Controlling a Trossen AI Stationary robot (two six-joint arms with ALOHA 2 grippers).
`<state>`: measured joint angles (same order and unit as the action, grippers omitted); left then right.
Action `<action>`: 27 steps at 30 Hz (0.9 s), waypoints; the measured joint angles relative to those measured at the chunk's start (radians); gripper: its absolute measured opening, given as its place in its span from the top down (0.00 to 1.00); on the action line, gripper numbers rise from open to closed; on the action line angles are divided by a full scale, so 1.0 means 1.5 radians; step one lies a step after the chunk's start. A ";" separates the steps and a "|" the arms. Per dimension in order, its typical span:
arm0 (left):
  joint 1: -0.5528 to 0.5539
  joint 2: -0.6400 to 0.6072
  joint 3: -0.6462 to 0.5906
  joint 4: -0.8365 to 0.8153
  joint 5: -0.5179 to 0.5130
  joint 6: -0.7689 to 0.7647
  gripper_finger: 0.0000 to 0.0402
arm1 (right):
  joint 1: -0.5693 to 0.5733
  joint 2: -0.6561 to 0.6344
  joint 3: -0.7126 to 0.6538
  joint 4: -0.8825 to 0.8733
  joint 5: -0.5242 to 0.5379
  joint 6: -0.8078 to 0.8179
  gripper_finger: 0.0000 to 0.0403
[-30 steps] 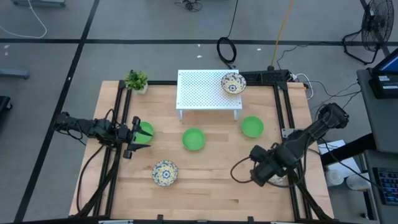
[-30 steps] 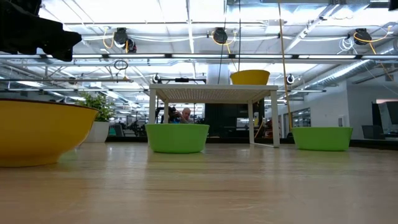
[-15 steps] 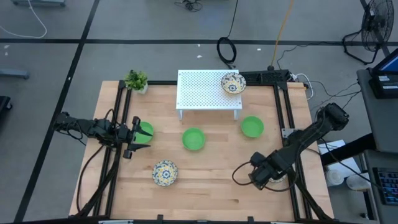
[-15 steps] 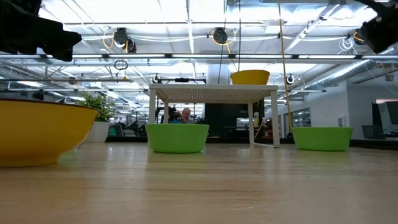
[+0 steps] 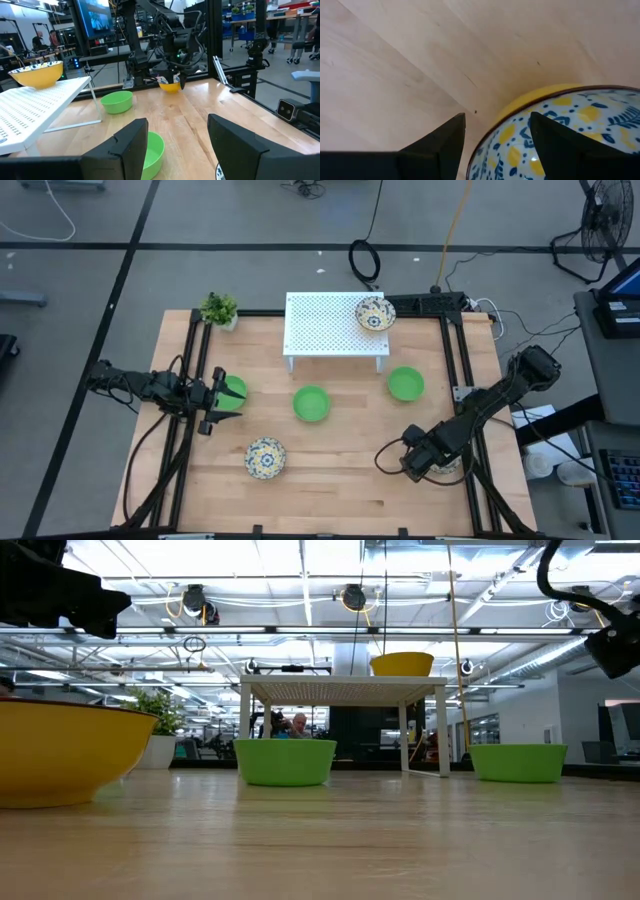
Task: Pick & Place Mini bowls
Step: Stack the right blue and yellow patterned bowl on top of the blue and yellow patterned bowl on the shelf
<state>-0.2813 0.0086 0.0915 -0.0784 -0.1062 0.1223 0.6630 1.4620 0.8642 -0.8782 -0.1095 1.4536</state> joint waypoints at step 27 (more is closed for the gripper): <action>0.000 0.000 0.000 0.000 0.000 0.000 0.47 | 0.000 0.000 0.000 -0.001 0.000 0.013 0.48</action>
<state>-0.2813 0.0086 0.0917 -0.0780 -0.1062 0.1224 0.6632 1.4620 0.8639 -0.8799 -0.1101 1.4731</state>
